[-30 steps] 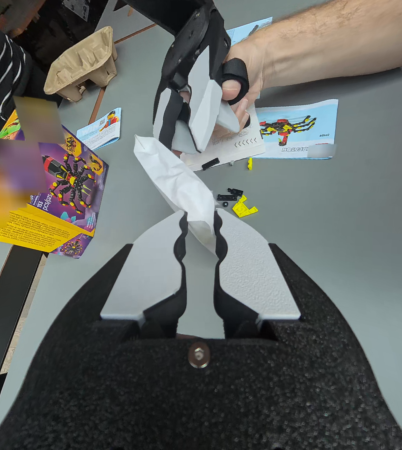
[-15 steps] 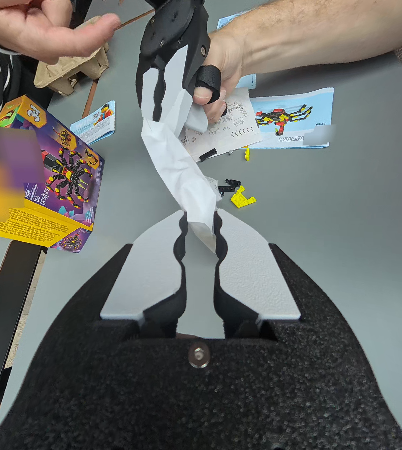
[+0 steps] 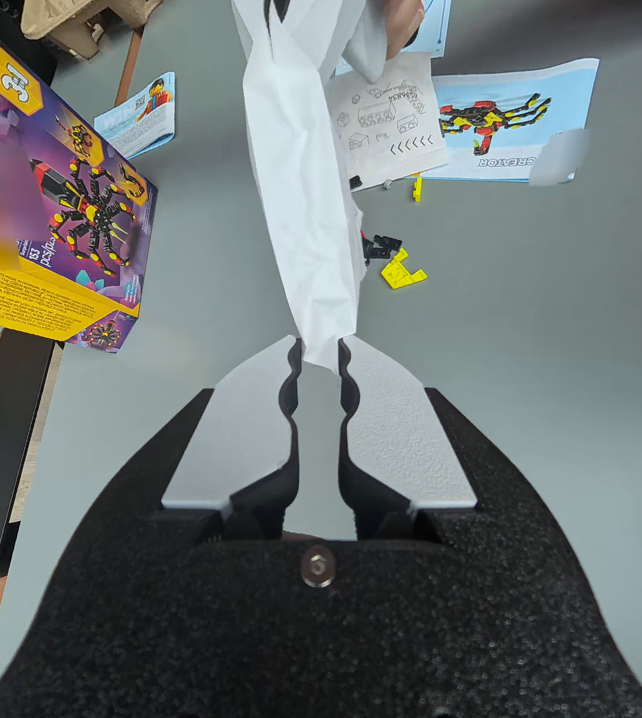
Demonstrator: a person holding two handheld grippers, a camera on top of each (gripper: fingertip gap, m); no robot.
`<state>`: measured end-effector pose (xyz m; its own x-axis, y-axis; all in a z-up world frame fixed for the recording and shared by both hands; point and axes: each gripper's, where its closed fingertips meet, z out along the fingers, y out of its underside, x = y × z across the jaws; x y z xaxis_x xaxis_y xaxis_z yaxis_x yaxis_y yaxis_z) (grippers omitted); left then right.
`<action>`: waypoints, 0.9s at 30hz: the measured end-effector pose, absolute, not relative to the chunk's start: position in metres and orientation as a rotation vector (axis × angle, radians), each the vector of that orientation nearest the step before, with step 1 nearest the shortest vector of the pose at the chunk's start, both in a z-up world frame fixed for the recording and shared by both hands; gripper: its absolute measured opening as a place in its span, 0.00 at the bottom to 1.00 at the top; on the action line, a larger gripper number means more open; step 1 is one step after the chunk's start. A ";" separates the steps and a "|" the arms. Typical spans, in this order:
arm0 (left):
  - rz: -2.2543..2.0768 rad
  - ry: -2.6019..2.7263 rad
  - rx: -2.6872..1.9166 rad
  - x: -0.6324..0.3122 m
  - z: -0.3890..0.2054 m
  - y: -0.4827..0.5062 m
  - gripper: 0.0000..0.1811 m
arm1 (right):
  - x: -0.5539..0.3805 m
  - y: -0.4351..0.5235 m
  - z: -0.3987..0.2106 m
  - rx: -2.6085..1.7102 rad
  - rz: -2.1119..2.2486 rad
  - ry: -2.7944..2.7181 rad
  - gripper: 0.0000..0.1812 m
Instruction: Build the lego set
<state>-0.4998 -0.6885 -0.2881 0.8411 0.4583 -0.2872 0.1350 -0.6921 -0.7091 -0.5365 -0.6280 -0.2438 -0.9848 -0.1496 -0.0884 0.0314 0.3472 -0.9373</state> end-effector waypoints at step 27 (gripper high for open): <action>0.664 -0.481 -2.324 -0.512 -0.292 -0.695 0.09 | -0.555 -0.622 -0.256 -0.020 -1.619 2.587 0.00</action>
<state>-0.5115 -0.6951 -0.2922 0.8031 0.4963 -0.3298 0.1586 -0.7116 -0.6844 -0.5552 -0.6221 -0.2561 -0.9959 -0.0590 -0.0690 0.0363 0.4384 -0.8980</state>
